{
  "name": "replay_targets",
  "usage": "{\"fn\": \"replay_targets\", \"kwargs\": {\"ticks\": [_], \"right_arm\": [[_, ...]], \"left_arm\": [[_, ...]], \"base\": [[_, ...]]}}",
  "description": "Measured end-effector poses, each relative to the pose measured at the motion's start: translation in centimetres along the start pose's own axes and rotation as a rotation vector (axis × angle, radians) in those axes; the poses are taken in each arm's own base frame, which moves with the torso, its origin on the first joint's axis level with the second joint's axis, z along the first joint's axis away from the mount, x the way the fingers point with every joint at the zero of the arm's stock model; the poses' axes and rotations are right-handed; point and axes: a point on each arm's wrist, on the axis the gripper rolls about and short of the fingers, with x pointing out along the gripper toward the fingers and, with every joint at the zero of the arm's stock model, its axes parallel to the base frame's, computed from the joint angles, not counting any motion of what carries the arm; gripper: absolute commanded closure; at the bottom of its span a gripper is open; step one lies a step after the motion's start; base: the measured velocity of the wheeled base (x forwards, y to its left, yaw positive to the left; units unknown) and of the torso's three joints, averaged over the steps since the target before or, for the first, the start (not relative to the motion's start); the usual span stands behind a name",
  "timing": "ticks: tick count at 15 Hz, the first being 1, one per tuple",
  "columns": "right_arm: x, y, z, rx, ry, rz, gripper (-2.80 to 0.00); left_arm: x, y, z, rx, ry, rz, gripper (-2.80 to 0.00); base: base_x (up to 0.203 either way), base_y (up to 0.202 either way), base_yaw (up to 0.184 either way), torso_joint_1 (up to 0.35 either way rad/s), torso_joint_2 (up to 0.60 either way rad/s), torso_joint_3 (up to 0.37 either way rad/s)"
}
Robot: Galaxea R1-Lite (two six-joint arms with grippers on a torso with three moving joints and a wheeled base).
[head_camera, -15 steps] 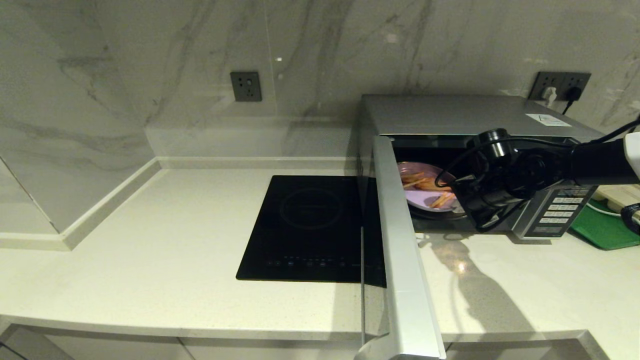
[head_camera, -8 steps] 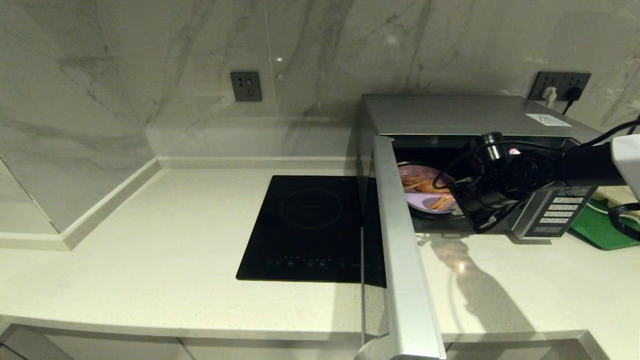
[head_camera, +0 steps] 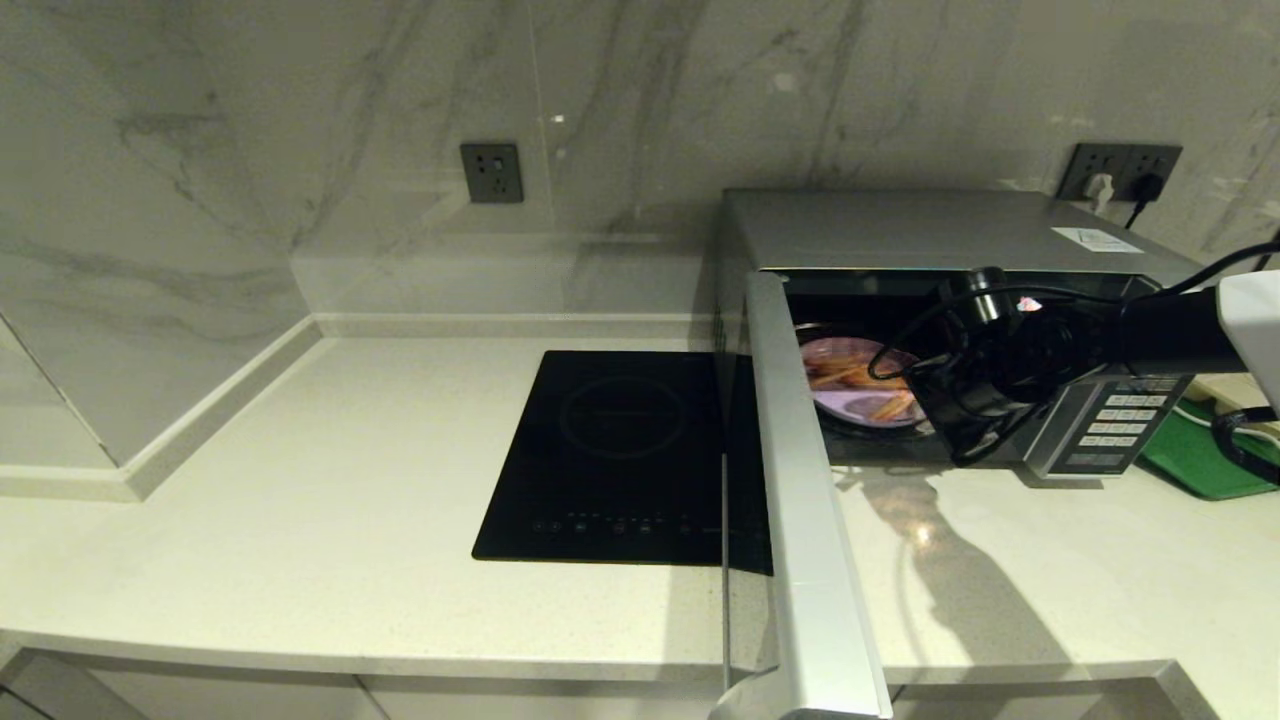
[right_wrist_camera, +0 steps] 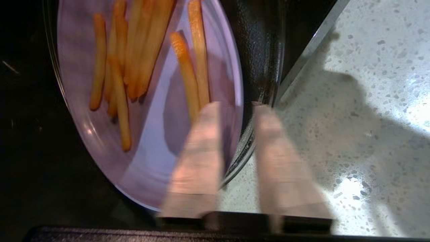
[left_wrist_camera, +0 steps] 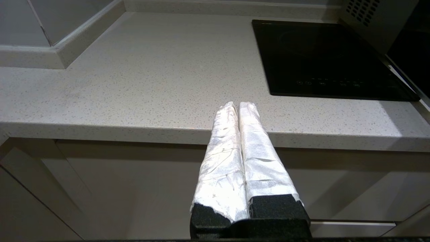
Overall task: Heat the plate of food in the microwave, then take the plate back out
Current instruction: Put the plate in the microwave oven
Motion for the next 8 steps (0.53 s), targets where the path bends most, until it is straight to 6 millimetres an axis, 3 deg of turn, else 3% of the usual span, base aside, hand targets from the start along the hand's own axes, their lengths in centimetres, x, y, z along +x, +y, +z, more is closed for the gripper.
{"fn": "replay_targets", "kwargs": {"ticks": [5, 8], "right_arm": [[-0.4, 0.1, 0.1, 0.001, -0.001, 0.008, -2.8], [-1.7, 0.1, 0.3, -0.005, 0.004, 0.02, -2.8]], "left_arm": [[0.0, 0.0, 0.0, 0.0, 0.0, 0.0, 0.0], [0.0, 0.0, 0.0, 0.0, -0.001, 0.0, 0.0]], "base": [[0.0, 0.0, 0.0, 0.0, 0.0, 0.0], [0.0, 0.0, 0.0, 0.0, 0.0, 0.0]]}}
